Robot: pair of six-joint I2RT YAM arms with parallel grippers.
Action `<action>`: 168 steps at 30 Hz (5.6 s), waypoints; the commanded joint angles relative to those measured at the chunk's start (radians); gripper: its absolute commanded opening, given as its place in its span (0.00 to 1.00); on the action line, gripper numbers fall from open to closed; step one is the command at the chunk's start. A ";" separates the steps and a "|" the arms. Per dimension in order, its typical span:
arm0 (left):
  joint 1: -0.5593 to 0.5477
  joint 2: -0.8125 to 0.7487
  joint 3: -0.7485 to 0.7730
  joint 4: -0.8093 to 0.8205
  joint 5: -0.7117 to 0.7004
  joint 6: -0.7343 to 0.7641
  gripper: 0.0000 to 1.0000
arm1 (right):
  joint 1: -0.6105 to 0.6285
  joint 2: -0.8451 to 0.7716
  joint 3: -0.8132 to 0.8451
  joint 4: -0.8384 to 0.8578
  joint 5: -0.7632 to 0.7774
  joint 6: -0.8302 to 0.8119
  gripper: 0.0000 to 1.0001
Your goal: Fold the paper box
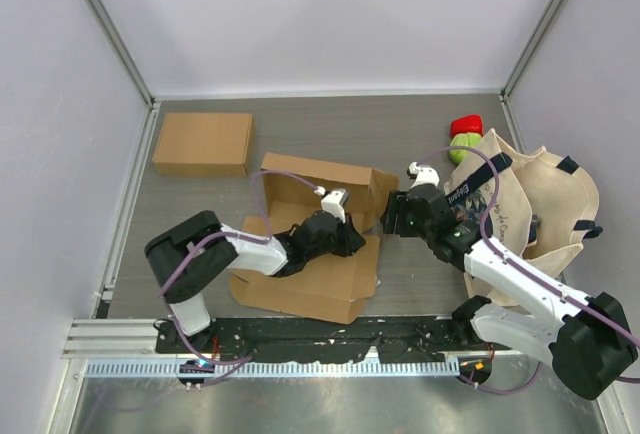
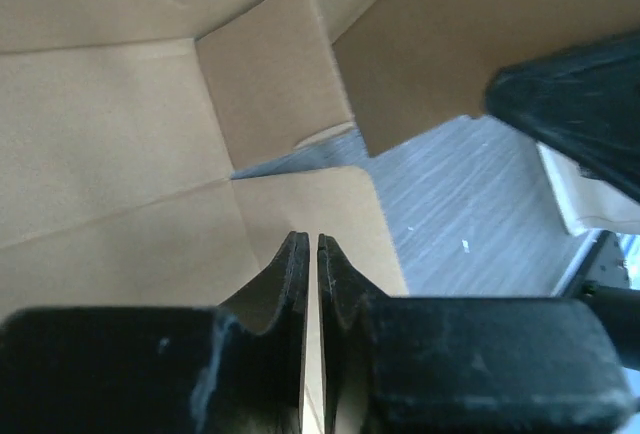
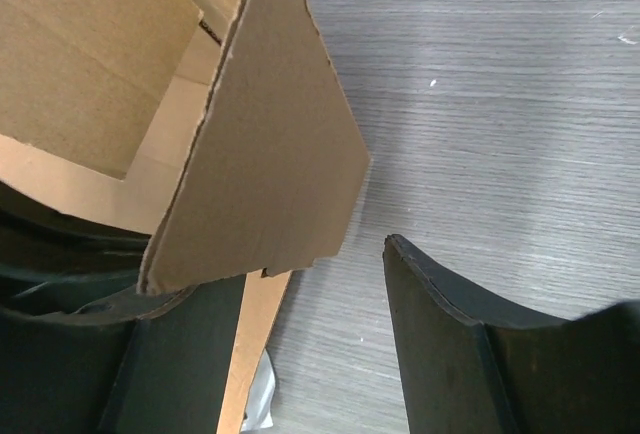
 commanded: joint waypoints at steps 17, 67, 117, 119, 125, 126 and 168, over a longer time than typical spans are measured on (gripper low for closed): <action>0.002 0.210 0.101 0.029 -0.114 -0.081 0.00 | 0.211 0.072 0.115 0.049 0.288 0.129 0.03; -0.044 0.044 0.082 0.108 -0.360 0.350 0.00 | 0.315 0.138 0.134 0.157 0.314 0.423 0.18; 0.178 -0.024 -0.025 -0.250 -0.182 -0.152 0.00 | -0.004 0.392 0.106 0.512 -0.065 -0.276 0.64; 0.178 -0.046 -0.030 -0.244 -0.170 -0.116 0.00 | -0.020 0.371 0.126 0.409 -0.041 -0.204 0.66; 0.178 -0.075 -0.025 -0.224 -0.144 -0.084 0.00 | -0.030 0.317 0.047 0.394 -0.243 -0.173 0.65; 0.178 -0.071 -0.020 -0.221 -0.136 -0.090 0.00 | -0.028 0.306 0.033 0.406 -0.233 -0.177 0.65; 0.178 0.012 -0.065 -0.123 -0.068 -0.152 0.00 | 0.225 0.628 0.078 0.987 0.431 -0.311 0.66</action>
